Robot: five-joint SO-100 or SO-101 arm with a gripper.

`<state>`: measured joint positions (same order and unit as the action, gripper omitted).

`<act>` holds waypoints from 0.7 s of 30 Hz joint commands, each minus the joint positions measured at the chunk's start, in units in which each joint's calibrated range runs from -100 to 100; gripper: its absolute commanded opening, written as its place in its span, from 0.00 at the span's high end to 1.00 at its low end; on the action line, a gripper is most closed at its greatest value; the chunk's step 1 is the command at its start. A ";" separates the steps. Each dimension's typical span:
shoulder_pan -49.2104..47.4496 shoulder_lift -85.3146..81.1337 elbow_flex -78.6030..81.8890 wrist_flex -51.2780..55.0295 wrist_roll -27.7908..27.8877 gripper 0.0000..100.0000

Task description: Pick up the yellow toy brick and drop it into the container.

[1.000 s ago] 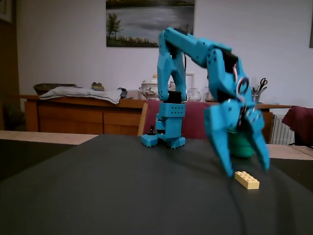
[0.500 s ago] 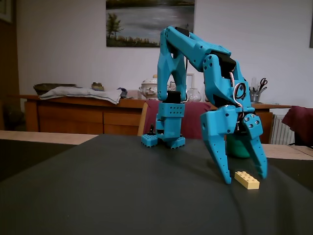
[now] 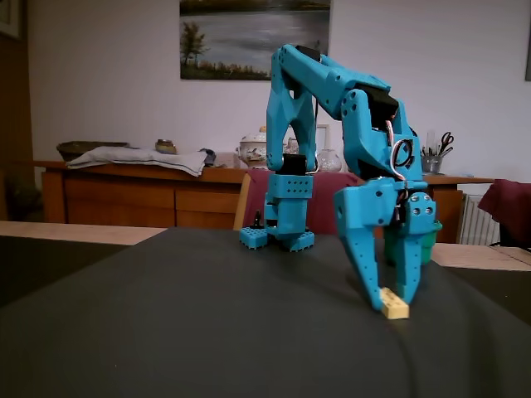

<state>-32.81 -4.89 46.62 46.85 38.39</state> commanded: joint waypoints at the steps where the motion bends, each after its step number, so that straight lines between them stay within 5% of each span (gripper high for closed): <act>1: -1.27 -5.99 -1.86 5.26 -0.18 1.00; 14: -16.66 -42.84 -2.04 27.38 -8.81 1.00; 21: -25.25 -46.97 -3.84 31.20 -13.61 0.99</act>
<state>-55.98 -50.79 46.08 77.30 26.39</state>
